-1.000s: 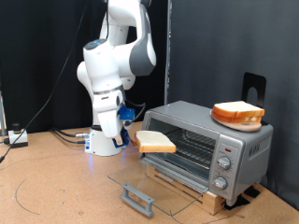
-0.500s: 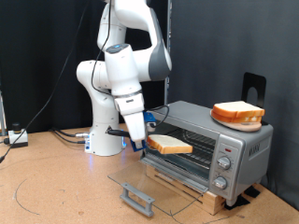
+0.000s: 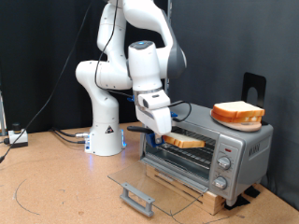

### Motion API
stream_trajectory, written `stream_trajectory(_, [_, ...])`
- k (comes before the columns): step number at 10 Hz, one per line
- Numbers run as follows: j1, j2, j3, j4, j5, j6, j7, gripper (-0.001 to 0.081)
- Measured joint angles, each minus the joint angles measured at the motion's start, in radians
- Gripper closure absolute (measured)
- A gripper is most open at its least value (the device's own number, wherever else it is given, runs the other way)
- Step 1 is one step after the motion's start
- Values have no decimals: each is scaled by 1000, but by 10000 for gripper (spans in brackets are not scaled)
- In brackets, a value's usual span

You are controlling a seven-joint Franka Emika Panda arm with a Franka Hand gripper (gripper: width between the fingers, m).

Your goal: Make a piece of toast with the oven

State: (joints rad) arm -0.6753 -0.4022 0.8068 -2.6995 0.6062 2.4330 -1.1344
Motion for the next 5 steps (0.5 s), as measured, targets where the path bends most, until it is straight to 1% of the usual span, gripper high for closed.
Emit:
stream_trajectory(2, [-2, -24, 50, -20, -27, 34, 26, 412])
stream_trajectory(3, [-6, -32, 66, -33, -39, 59, 28, 412])
stream_trajectory(5, [-21, -44, 74, -46, -62, 75, 28, 412])
